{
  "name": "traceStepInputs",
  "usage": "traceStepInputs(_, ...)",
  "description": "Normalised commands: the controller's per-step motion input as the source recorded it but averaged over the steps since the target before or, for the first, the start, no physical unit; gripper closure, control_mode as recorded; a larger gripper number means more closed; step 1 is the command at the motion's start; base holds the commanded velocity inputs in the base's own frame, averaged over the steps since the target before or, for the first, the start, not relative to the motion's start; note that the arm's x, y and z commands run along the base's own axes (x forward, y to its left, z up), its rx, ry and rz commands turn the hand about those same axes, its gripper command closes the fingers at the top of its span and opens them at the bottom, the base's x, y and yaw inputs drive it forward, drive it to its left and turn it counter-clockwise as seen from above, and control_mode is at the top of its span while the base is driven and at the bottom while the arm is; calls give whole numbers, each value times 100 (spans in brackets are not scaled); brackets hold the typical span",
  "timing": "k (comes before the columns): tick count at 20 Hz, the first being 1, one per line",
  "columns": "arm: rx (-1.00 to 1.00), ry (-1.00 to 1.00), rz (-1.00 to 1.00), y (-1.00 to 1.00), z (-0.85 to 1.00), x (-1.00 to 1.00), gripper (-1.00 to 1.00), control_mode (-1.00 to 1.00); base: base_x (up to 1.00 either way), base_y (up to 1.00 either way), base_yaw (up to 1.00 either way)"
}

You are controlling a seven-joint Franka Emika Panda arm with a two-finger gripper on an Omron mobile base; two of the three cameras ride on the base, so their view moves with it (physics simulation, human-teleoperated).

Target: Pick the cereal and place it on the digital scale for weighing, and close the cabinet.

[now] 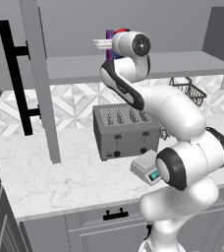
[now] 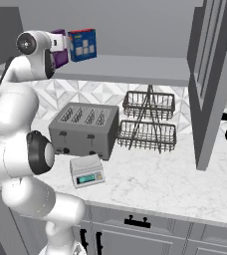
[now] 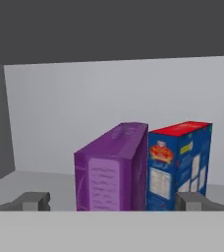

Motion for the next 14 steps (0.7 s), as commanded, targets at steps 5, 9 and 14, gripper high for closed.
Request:
traceStepInputs(5, 0, 0, 0, 9, 0, 26, -100, -100, 0, 0, 0)
traceStepInputs(9, 0, 0, 0, 0, 0, 7, 100, -100, 0, 0, 0)
traceStepInputs(14, 0, 0, 0, 0, 0, 0, 100, -100, 0, 0, 0)
